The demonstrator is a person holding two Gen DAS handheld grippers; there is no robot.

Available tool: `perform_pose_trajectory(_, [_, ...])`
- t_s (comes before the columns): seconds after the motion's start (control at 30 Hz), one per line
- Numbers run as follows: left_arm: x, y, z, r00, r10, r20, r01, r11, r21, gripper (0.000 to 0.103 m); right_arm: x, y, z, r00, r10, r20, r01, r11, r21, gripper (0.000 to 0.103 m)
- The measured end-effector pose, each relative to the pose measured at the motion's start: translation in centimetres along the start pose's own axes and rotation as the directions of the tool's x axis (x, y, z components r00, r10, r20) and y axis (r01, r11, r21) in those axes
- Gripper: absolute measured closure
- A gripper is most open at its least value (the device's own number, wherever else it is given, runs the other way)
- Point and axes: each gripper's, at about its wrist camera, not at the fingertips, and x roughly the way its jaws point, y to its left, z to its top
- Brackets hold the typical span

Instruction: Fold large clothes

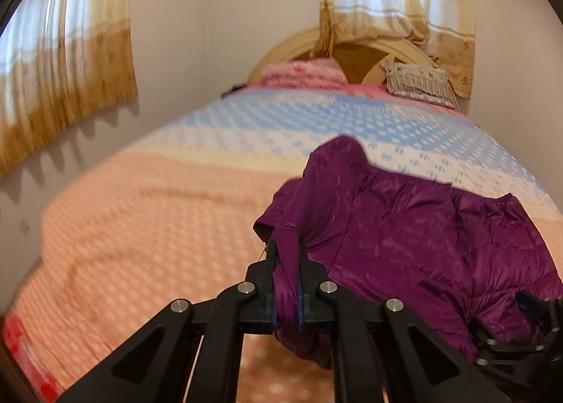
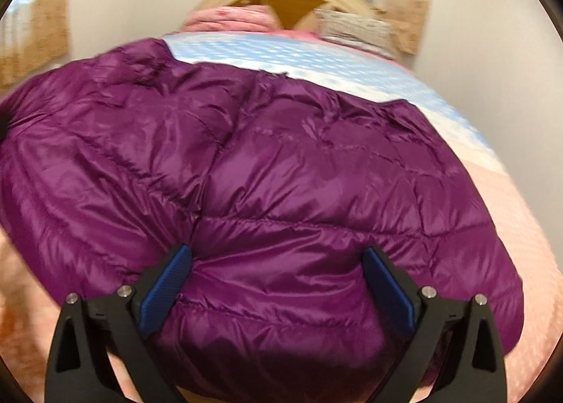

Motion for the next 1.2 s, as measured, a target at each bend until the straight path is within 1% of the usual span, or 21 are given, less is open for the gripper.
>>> perform_pose_trajectory(0.03, [-0.4,-0.1,0.5,1.0,0.002,0.015,-0.002,1.0,0.012,0.097,-1.0,-0.5,0.1,1.0,0.012,0.019,-0.012,1.0,0.004,0.006])
perform_pose_trajectory(0.1, [-1.4,-0.9,2.0,0.999,-0.02,0.044,0.019,0.999,0.035,0.097,-4.0,-3.0,0.3,0.996,0.023,0.09,-0.026,0.999,0.032,0.004])
perform_pose_trajectory(0.17, [-3.1,-3.0,3.4,0.994,-0.053,0.091,0.045,0.996,0.08,0.097,-6.1,-6.7,0.2,0.993,-0.007,0.12,-0.002,0.997,0.079,0.004])
perform_pose_trajectory(0.27, [-5.4,-7.2,4.7,0.981,-0.128,0.147,0.105,0.983,0.153,0.097,-8.0,-14.3,-0.8,0.987,-0.122,0.106,0.1,0.976,0.193,0.003])
perform_pose_trajectory(0.33, [-7.2,-11.6,5.1,0.962,-0.198,0.188,0.151,0.959,0.24,0.097,-9.1,-19.2,-2.0,0.967,-0.237,0.094,0.205,0.943,0.263,0.003])
perform_pose_trajectory(0.37, [-7.6,-13.1,5.2,0.955,-0.223,0.195,0.166,0.949,0.269,0.097,-9.8,-22.3,-3.3,0.951,-0.298,0.076,0.262,0.915,0.307,0.003])
perform_pose_trajectory(0.4, [-8.3,-15.2,5.1,0.945,-0.261,0.198,0.193,0.932,0.305,0.097,-10.1,-23.9,-4.0,0.944,-0.323,0.062,0.285,0.898,0.334,0.003])
perform_pose_trajectory(0.47, [-9.3,-20.0,4.2,0.921,-0.339,0.191,0.246,0.887,0.39,0.097,-10.9,-27.5,-6.2,0.93,-0.366,0.024,0.327,0.857,0.399,0.003])
perform_pose_trajectory(0.5, [-9.6,-21.7,3.7,0.914,-0.364,0.182,0.261,0.868,0.422,0.097,-11.3,-28.8,-7.3,0.921,-0.388,0.007,0.35,0.837,0.42,0.003])
perform_pose_trajectory(0.53, [-9.8,-23.8,2.7,0.904,-0.395,0.165,0.282,0.839,0.465,0.097,-11.9,-29.7,-8.3,0.914,-0.406,-0.007,0.369,0.822,0.434,0.003])
perform_pose_trajectory(0.6, [-9.9,-28.1,0.1,0.885,-0.453,0.108,0.319,0.759,0.568,0.097,-12.7,-31.5,-10.1,0.896,-0.443,-0.039,0.411,0.79,0.455,0.003])
perform_pose_trajectory(0.63, [-9.8,-30.2,-1.7,0.875,-0.479,0.07,0.338,0.709,0.619,0.097,-13.0,-32.3,-10.9,0.885,-0.463,-0.058,0.435,0.773,0.462,0.003])
perform_pose_trajectory(0.67, [-9.6,-31.9,-3.5,0.872,-0.488,0.029,0.346,0.659,0.668,0.097,-13.1,-33.1,-11.5,0.874,-0.48,-0.077,0.456,0.756,0.47,0.003])
perform_pose_trajectory(0.73, [-8.6,-34.6,-7.0,0.875,-0.481,-0.046,0.357,0.578,0.734,0.097,-14.4,-34.5,-13.0,0.859,-0.502,-0.103,0.48,0.717,0.506,0.003])
perform_pose_trajectory(0.8, [-7.6,-35.9,-9.0,0.879,-0.468,-0.094,0.367,0.536,0.76,0.097,-15.4,-35.6,-14.0,0.847,-0.516,-0.125,0.496,0.685,0.533,0.003])
perform_pose_trajectory(0.87, [-6.7,-36.4,-10.6,0.894,-0.44,-0.088,0.337,0.529,0.779,0.097,-16.2,-36.3,-14.8,0.848,-0.513,-0.135,0.494,0.672,0.552,0.003])
perform_pose_trajectory(0.93, [-6.2,-36.5,-11.2,0.9,-0.428,-0.084,0.324,0.529,0.784,0.097,-16.3,-36.2,-15.4,0.851,-0.505,-0.142,0.49,0.669,0.559,0.003])
perform_pose_trajectory(1.0, [-6.4,-36.7,-11.6,0.901,-0.426,-0.081,0.32,0.527,0.788,0.095,-15.7,-36.3,-15.1,0.868,-0.476,-0.143,0.466,0.679,0.568,0.003])
perform_pose_trajectory(1.03, [-6.5,-36.6,-11.7,0.903,-0.423,-0.077,0.314,0.525,0.791,0.094,-15.7,-36.3,-15.0,0.871,-0.469,-0.142,0.46,0.683,0.567,0.003])
perform_pose_trajectory(1.13, [-7.4,-36.3,-12.5,0.901,-0.426,-0.082,0.319,0.523,0.79,0.093,-15.9,-36.3,-15.2,0.873,-0.469,-0.132,0.456,0.692,0.559,0.003])
perform_pose_trajectory(1.2, [-7.8,-36.1,-12.7,0.9,-0.427,-0.083,0.318,0.517,0.795,0.089,-16.1,-36.4,-15.6,0.873,-0.469,-0.132,0.457,0.694,0.556,0.003])
